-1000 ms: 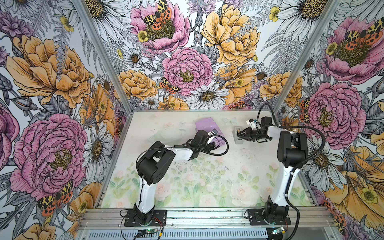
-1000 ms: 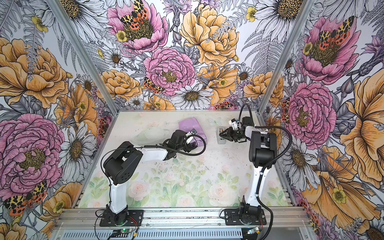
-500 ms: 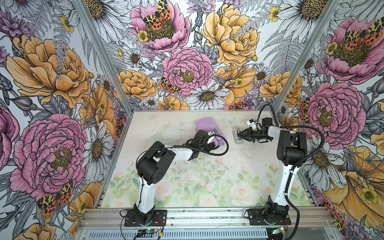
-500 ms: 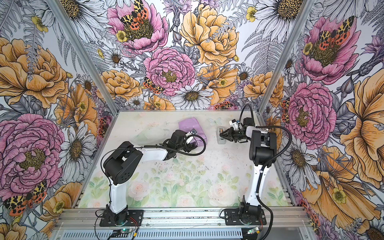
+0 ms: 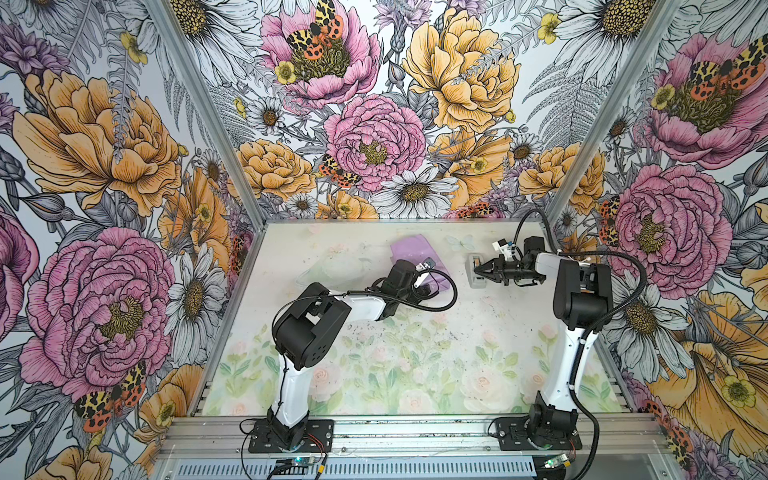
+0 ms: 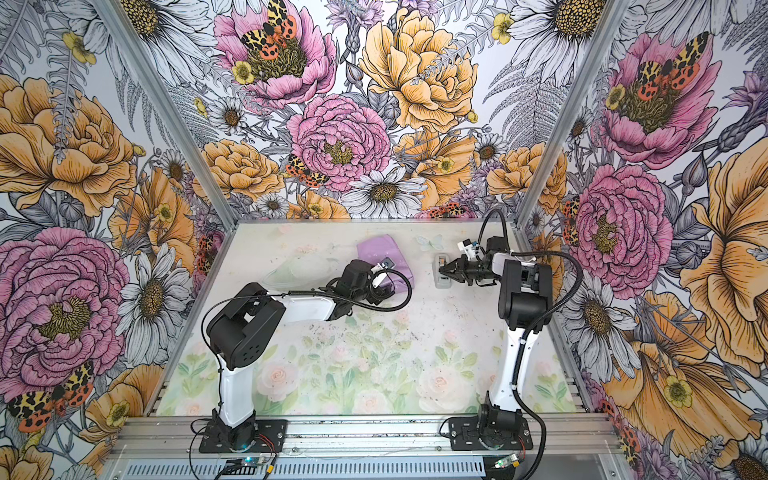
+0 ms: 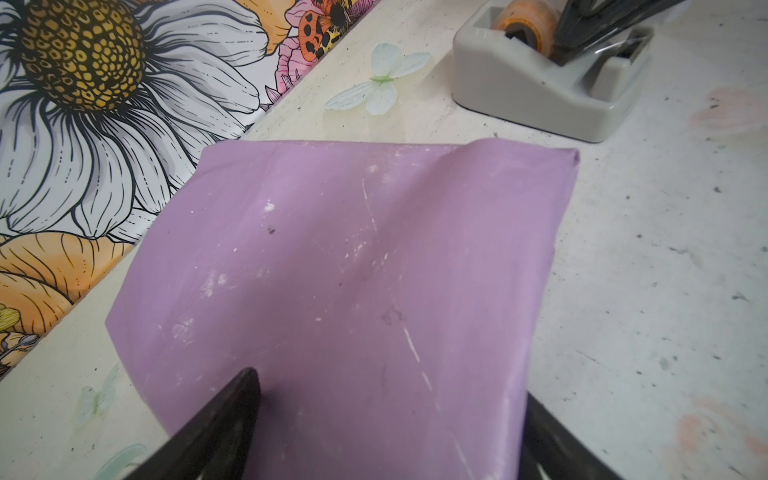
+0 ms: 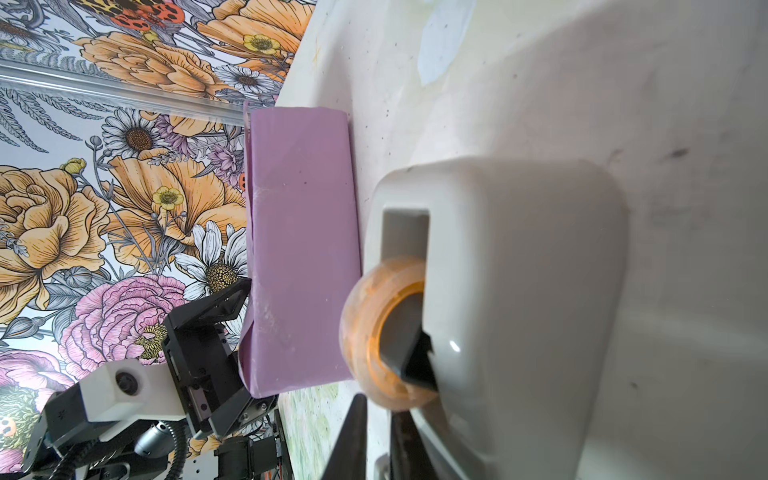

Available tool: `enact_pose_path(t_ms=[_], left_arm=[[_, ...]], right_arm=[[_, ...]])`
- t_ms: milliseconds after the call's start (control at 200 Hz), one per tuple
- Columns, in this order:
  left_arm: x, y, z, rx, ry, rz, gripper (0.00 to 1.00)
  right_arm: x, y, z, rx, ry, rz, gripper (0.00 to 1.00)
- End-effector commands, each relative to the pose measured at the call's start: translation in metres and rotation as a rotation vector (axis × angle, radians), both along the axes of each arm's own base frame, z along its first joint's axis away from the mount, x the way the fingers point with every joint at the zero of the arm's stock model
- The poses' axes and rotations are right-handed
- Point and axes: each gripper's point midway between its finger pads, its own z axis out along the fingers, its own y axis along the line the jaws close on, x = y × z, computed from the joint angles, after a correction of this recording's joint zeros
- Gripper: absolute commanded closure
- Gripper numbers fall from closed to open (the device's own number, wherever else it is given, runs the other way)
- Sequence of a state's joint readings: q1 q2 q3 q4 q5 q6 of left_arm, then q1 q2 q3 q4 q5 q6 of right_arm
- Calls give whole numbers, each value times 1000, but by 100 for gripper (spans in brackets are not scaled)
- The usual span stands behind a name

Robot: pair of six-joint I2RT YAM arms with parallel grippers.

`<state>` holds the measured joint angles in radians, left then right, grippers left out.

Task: Wrap the gift box in paper

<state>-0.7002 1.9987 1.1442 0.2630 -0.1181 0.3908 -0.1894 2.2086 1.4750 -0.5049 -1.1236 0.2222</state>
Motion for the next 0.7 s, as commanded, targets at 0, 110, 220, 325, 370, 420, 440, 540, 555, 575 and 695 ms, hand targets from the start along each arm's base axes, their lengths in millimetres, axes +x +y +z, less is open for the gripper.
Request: enact_pose_path(t_ms=[0,110,220,325,370,420,440,540,555,575,695], left_arm=[[-29,43,-80,136,256,65,14],[-29,43,-79,136,255,67,14],[-29,43,-79,137,254,66,14],[-28,43,-80,138,253,67,14],[-28,43,-79,138,252,68,14],[-28,43,-79,140,253,67,14],[-27,43,-79,140,251,68,14],[-27,43,-79,143,251,69,14],[-27,43,-79,143,253,68,14],[-27,44,-80,144,254,69,14],[-27,44,-81,144,255,70,14]], right_arm=[[8,0,3,10,-39,13,87],[10,-1,1,-3,-36,7,91],[11,-3,5,-18,-42,-2,100],[10,-6,18,-42,-60,-17,100],[10,-6,25,-47,-68,-26,100],[9,-5,34,-42,-75,-35,100],[8,-5,38,-39,-78,-39,100],[3,-4,46,-31,-51,-64,100],[2,-5,46,-30,-42,-70,100],[1,-5,46,-31,-39,-74,100],[-8,-3,49,-24,-16,-90,100]])
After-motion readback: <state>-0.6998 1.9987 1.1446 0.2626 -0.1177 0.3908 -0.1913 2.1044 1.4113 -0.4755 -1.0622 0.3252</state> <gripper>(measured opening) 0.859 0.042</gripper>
